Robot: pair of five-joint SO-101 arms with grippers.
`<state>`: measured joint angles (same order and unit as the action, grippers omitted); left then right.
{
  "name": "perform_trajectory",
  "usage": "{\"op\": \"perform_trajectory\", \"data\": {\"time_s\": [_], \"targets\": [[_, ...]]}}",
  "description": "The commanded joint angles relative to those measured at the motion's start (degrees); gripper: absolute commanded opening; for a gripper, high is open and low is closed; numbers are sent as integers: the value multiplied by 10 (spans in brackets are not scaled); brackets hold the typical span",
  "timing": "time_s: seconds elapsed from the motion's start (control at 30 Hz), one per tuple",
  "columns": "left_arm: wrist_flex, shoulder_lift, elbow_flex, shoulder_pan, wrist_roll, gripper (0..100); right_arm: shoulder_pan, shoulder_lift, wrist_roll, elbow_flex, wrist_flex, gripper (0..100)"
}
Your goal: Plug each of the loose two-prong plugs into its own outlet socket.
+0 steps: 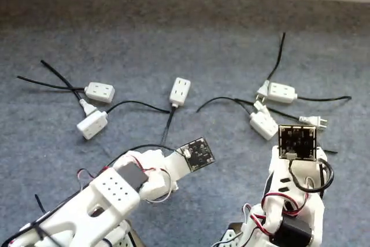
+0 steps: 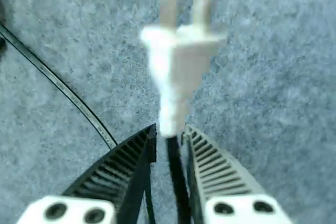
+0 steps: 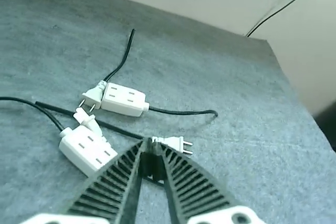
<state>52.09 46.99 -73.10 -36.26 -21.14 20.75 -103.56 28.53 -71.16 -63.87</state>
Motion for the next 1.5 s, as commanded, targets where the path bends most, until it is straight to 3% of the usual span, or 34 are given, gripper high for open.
{"op": "perform_trajectory", "data": {"time_s": [0.0,0.27,0.57,0.67,0.77,0.97,1.07,1.27,1.47], "targets": [[-30,-121,55,6,-2,117,7,0,-6,7,-34,7],[12,-329,200,6,0,97,11,-5,-6,-33,-66,7],[-5,-259,203,-50,0,100,90,0,55,-7,-65,7],[-4,-243,203,-75,0,172,118,0,76,-8,-65,7],[-4,-239,203,-74,22,248,136,0,91,-8,-65,7],[-7,-237,218,-71,27,251,140,0,92,-7,-65,7],[-47,-241,218,-72,27,252,149,0,106,-2,-65,7],[-79,-242,221,-109,22,252,261,0,184,-23,-36,7],[-76,-242,221,-130,-27,252,377,0,240,-139,104,7]]}}
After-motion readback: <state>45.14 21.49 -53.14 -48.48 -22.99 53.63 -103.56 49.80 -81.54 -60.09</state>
